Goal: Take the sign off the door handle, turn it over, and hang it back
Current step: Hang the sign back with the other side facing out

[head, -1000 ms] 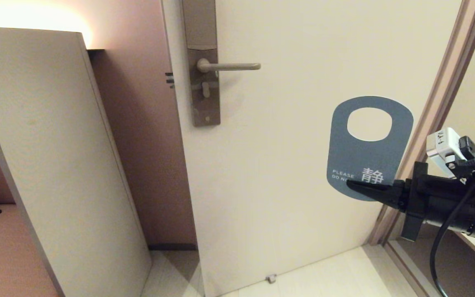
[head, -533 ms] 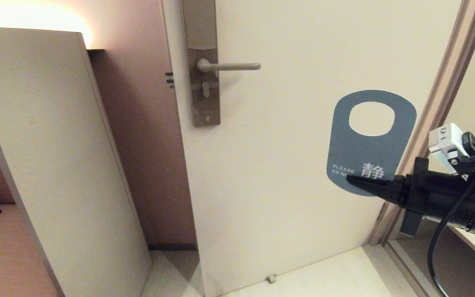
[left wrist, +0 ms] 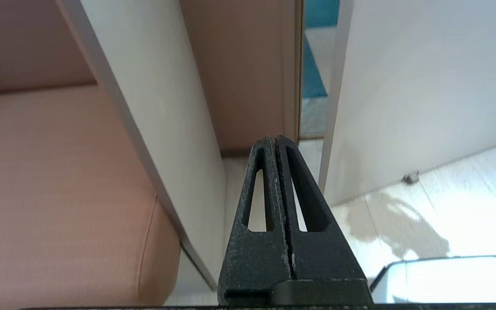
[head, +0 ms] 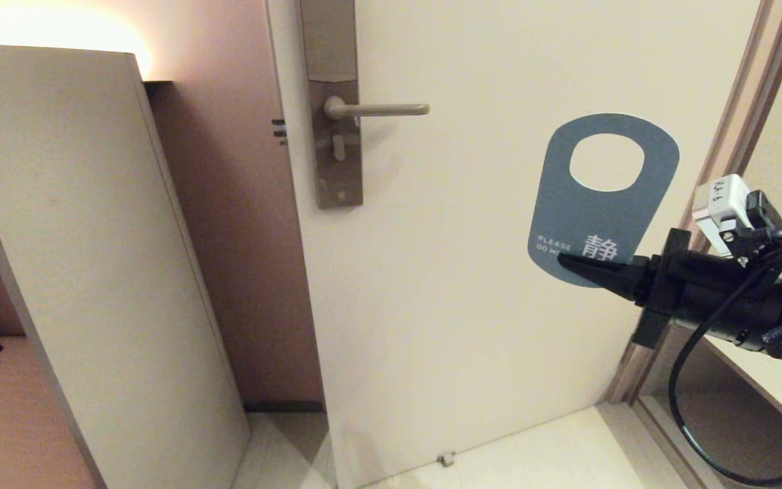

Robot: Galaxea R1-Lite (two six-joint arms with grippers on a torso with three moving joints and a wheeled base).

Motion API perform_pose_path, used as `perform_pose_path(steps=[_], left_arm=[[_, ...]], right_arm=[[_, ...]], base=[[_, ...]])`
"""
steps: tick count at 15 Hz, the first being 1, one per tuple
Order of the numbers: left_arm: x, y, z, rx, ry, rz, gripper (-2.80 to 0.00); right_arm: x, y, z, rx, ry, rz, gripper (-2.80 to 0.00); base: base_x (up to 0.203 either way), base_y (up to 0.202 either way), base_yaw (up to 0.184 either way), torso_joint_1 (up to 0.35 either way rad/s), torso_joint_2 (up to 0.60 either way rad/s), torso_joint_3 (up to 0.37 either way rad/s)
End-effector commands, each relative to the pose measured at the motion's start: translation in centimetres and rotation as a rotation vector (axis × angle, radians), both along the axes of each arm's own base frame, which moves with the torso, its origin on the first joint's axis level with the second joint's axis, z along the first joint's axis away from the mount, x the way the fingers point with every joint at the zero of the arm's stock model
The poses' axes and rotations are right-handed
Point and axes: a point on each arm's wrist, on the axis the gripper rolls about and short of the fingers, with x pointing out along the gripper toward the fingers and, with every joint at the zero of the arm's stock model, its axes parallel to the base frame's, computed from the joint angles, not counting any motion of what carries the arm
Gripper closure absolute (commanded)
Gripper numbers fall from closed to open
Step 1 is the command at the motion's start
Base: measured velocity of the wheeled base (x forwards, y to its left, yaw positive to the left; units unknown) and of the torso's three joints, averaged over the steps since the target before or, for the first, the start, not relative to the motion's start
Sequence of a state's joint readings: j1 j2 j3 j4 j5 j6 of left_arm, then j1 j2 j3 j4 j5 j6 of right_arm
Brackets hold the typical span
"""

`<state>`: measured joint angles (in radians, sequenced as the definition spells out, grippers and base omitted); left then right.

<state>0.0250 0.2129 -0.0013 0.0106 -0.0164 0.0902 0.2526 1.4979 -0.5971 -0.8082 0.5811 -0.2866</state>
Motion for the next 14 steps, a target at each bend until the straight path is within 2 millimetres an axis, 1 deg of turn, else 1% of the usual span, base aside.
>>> perform_pose_path(steps=[1,7,11,14], left_arm=[[-0.4,0.0,-0.1,0.001,-0.052,-0.009,0.00],[-1.6,0.0,-0.3,0.002,-0.210,-0.014,0.00],[-1.6,0.0,-0.4,0.001,-0.210,-0.015,0.00],[-1.6,0.0,-0.4,0.001,-0.209,-0.017,0.00]], right_arm=[[0.8,0.2,0.0,0.000,-0.003,0.004,0.00],[3.2,0.9,0.3,0.003,-0.011,0.006,0.00],[4.7,1.3,0.1,0.002,-0.009,0.005,0.00],[5.9,1.6,0.5,0.008,-0.026,0.005,0.00]], base=[[0.000,0.000,0.000,0.000,0.00,0.000],[0.000,0.000,0.000,0.000,0.00,0.000],[0.000,0.000,0.000,0.000,0.00,0.000],[0.000,0.000,0.000,0.000,0.00,0.000]])
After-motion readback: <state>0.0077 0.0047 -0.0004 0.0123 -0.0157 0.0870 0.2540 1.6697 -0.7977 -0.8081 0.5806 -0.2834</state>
